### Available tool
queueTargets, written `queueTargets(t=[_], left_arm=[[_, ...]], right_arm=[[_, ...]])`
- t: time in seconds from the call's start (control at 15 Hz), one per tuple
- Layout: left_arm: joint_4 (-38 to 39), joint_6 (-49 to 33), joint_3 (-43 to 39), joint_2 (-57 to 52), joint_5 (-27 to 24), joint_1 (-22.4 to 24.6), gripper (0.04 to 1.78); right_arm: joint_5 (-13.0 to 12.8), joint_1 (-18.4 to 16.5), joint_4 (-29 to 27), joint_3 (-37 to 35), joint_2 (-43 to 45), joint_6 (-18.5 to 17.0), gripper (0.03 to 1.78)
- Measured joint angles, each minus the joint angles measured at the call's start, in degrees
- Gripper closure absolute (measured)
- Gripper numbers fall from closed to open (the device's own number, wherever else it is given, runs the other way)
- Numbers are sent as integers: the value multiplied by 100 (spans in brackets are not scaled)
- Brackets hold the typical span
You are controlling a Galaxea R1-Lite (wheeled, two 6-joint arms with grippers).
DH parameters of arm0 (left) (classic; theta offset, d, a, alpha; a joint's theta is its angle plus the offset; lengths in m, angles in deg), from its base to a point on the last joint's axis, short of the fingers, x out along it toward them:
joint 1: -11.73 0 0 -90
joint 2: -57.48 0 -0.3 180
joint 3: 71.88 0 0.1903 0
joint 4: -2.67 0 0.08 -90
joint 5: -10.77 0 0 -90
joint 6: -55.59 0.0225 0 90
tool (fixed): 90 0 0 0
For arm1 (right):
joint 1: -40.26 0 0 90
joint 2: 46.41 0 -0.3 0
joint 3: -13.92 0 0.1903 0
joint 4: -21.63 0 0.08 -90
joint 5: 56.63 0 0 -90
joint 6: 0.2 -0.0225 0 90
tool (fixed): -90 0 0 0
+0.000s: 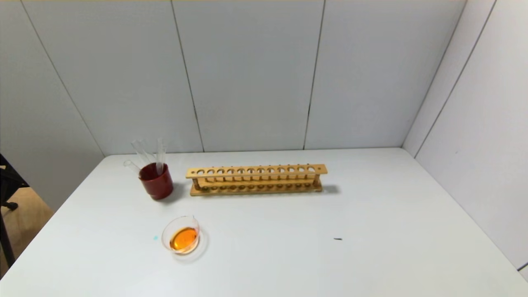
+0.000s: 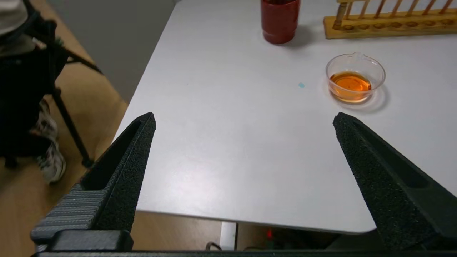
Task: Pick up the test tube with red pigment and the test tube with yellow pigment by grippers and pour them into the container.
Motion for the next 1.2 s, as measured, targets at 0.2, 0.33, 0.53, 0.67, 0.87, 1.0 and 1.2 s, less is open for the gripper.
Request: queueTargets(t=[0.2, 0.33, 0.53, 0.67, 0.87, 1.0, 1.2], left_arm=[[866, 96, -853, -425, -380, -85, 7], [1270, 54, -1257, -538, -866, -94, 7], [1637, -322, -1485, -590, -940, -99, 7], [1681, -486, -1520, -595, -866, -99, 7], [1713, -480, -1535, -600, -866, -99, 7], [1713, -480, -1535, -600, -866, -99, 7], [1713, -478, -1537, -600, -866, -99, 7]], right_arm=[[0, 0, 0, 0, 0, 0, 10], [0, 0, 0, 0, 0, 0, 10], [0, 0, -2, 0, 0, 0, 10], [0, 0, 0, 0, 0, 0, 10], [0, 0, 0, 0, 0, 0, 10], [0, 0, 0, 0, 0, 0, 10], [-7, 0, 2, 0, 0, -6, 10]])
